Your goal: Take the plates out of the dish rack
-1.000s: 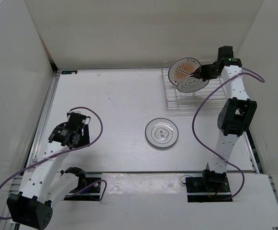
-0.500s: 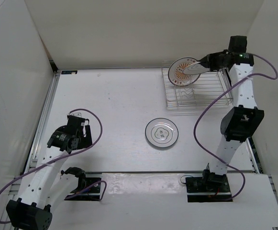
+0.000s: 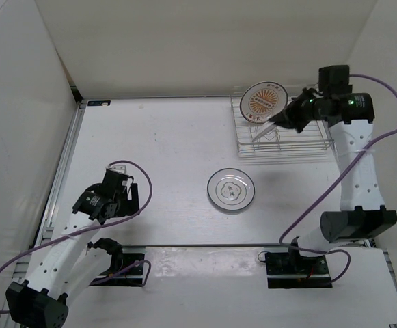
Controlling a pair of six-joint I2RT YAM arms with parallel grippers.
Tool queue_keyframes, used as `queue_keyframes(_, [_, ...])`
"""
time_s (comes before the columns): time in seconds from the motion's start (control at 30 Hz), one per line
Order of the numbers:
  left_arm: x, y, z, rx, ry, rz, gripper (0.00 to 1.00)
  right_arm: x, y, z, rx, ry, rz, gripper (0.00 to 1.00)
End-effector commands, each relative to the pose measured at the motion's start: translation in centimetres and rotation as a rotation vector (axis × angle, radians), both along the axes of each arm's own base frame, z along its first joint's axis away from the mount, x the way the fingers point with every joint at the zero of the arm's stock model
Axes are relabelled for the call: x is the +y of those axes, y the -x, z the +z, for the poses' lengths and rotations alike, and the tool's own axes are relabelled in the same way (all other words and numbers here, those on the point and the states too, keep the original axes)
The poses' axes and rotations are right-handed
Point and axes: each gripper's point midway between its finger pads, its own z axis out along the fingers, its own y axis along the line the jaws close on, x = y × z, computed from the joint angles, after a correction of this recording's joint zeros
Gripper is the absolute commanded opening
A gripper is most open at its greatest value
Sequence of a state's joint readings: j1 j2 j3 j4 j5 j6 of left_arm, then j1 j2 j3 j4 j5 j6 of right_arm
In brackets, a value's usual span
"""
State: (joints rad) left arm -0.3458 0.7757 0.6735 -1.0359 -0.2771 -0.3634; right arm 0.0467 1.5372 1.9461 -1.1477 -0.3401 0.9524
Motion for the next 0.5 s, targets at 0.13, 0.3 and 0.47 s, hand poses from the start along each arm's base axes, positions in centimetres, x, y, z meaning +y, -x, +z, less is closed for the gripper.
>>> queue_keyframes(0.13, [-1.6, -0.4, -0.2, -0.04, 0.038, -0.068, 1.0, 2.3, 9.5, -6.1, 0.246, 0.238, 0.257, 0.0])
queue_keyframes(0.3, [-2.4, -0.3, -0.7, -0.03, 0.08, -0.075, 1.0, 4.0, 10.9, -7.8, 0.287, 0.375, 0.386, 0.0])
queue_keyframes(0.47, [-3.1, -0.7, -0.4, -0.04, 0.117, -0.064, 1.0, 6.6, 10.6, -9.5, 0.328, 0.501, 0.494, 0.0])
